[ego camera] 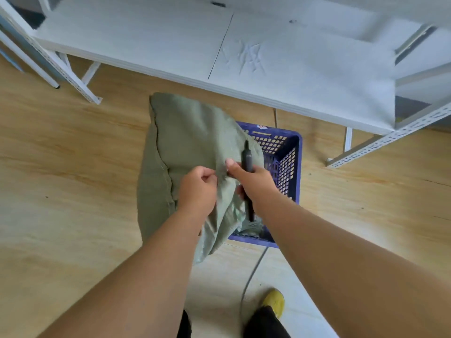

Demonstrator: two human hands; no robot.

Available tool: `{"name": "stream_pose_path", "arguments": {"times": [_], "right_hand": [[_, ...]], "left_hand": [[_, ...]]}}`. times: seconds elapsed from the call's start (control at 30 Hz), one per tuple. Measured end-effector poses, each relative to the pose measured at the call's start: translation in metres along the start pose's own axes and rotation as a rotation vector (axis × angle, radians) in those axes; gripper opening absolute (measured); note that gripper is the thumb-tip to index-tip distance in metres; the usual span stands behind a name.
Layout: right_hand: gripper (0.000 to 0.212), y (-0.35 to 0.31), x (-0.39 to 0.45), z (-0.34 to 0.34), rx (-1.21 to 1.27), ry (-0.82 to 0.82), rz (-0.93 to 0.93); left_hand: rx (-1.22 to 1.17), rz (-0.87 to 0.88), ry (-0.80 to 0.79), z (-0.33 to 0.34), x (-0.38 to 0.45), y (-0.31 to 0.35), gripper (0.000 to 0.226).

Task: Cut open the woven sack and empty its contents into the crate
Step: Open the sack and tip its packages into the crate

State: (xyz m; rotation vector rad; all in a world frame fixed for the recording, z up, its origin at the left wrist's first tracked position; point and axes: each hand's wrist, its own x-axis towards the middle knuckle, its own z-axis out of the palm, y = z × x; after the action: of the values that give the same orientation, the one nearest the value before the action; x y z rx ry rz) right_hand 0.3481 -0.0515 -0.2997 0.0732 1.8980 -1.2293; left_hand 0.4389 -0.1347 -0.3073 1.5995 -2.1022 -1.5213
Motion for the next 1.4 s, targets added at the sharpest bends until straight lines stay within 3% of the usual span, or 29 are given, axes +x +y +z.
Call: {"name": "stream_pose_path", "arguments": {"times": [0.13,0.23,0.37,0.4,0.43,0.5,0.53,0.57,0.6,0.67,0.83,0.93,1.03,1.13,1.23,1.3,1.4], "right_hand": [[0.040,0.002,-0.039,-0.019,0.082,-0.084,0.059],[0.019,0.012,-0.056,-0.031,0.168,-0.124,0.063],[0.006,0.021,-0.061,-0.043,0.204,-0.078,0.115],[0.005,0.023,-0.060,-0.046,0.187,-0.040,0.117],[0.007,0.024,-0.060,-0.048,0.185,0.009,0.122],[0.015,0.031,-0.060,-0.055,0.236,0.115,0.141],[0.018,0.035,-0.061,-0.059,0.255,0.153,0.149],[0.020,0.039,-0.062,-0.063,0.265,0.168,0.155],[0.020,0.042,-0.064,-0.067,0.278,0.164,0.159],[0.021,0.044,-0.068,-0.075,0.307,0.113,0.154],[0.018,0.041,-0.080,-0.078,0.236,0.014,0.137],[0.017,0.033,-0.076,-0.084,0.173,0.092,0.126],[0.013,0.009,-0.069,-0.099,0.233,0.146,0.102],[0.025,-0.017,-0.072,-0.119,0.146,0.113,0.029],[0.021,-0.039,-0.088,-0.141,-0.037,0.116,-0.074],[0.013,-0.049,-0.101,-0.154,-0.114,0.126,-0.159],[0.035,-0.058,-0.113,-0.169,-0.265,0.109,-0.272]], "left_hand": [[-0.236,-0.122,-0.069,0.008,-0.027,0.035,0.009],[-0.274,-0.229,-0.143,0.007,-0.035,0.051,0.011],[-0.205,-0.231,-0.435,0.002,-0.045,0.054,0.006],[-0.200,-0.176,-0.438,0.000,-0.046,0.050,0.006],[-0.156,-0.090,-0.330,-0.002,-0.047,0.046,0.007],[0.119,0.017,0.093,-0.006,-0.039,0.032,0.021],[0.282,-0.028,0.236,-0.009,-0.036,0.025,0.037],[0.416,-0.142,0.237,-0.009,-0.032,0.017,0.056],[0.517,-0.269,0.139,-0.007,-0.031,0.012,0.070],[0.578,-0.400,-0.053,0.002,-0.033,0.004,0.076],[0.633,-0.358,-0.090,0.012,-0.029,-0.009,0.026],[0.495,-0.324,-0.055,0.006,-0.018,0.001,0.015],[-0.003,-0.220,-0.057,0.005,-0.014,0.042,0.007],[-0.415,-0.197,-0.241,0.008,-0.026,0.099,0.019],[-0.496,-0.196,-0.463,0.015,-0.042,0.144,0.014],[-0.457,-0.190,-0.526,0.023,-0.054,0.164,0.011],[-0.515,-0.216,-0.567,0.036,-0.073,0.190,0.009]]}}
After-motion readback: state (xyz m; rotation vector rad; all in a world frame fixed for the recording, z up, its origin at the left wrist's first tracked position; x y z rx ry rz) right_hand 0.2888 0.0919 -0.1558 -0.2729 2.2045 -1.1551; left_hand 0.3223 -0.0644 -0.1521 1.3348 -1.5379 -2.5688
